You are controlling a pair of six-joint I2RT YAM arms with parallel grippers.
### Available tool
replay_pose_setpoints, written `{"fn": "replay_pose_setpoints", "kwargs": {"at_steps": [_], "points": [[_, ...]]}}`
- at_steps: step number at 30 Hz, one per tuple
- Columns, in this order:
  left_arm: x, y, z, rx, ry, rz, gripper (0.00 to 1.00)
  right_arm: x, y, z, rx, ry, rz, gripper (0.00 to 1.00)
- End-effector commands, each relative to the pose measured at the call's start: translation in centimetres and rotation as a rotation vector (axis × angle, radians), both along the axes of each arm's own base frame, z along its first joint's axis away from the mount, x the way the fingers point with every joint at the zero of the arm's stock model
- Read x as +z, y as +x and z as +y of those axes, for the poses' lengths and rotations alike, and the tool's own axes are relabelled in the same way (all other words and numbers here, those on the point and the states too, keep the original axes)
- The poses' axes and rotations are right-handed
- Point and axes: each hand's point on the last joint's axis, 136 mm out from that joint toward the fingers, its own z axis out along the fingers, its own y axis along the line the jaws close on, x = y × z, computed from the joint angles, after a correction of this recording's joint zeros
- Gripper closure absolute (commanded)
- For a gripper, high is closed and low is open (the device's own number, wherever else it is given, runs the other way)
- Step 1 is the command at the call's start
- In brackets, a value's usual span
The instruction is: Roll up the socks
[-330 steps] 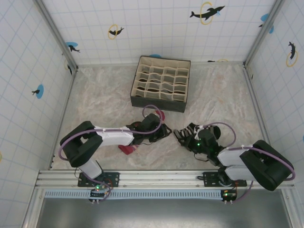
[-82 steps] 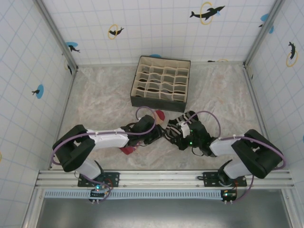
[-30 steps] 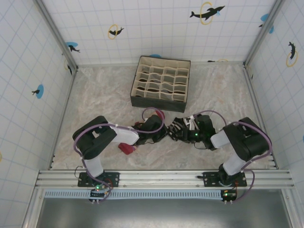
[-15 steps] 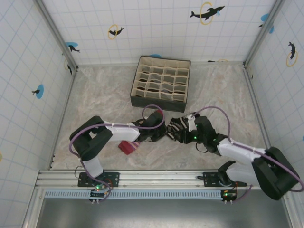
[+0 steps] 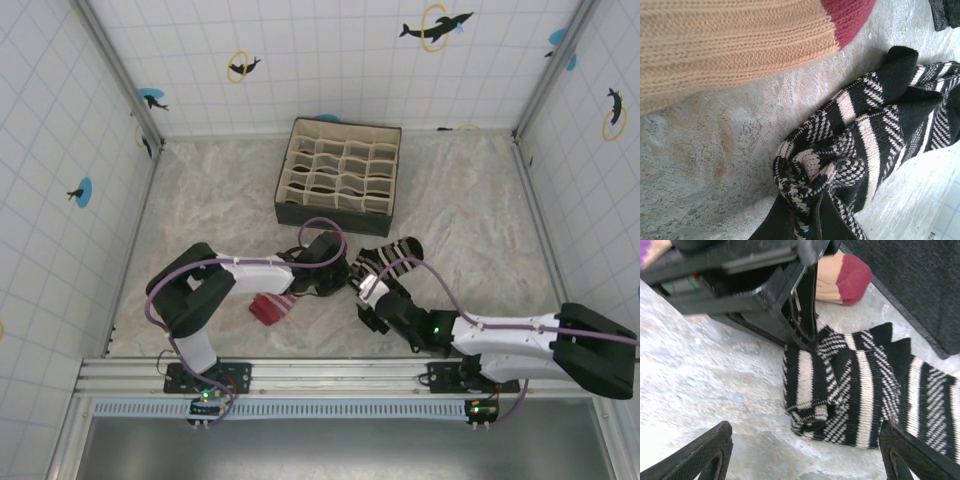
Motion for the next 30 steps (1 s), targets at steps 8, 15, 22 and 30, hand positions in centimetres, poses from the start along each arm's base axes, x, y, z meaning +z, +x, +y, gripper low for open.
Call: {"fn": "replay_pose_setpoints", "kwargs": {"at_steps": [8, 15, 22, 30], "points": [[-1.4, -1.1, 1.2, -0.015, 0.044, 0.068, 1.00, 1.1, 1.3, 1.4, -0.024, -0.142, -0.239, 0.24], [-1.5, -1.3, 1.3, -0.024, 0.046, 0.071, 1.00, 0.6, 2.4, 2.3, -0.055, -0.240, -0.315, 0.26], [-1.5, -1.3, 1.7, -0.014, 0.045, 0.076, 1.00, -1.8, 3.3, 2.5, -0.070, -0.329, -0.276, 0.32], [-1.5, -1.3, 1.9, -0.007, 0.041, 0.075, 1.00, -4.5, 2.9, 0.5, -0.097, -0.291, -0.141, 0.67]]}}
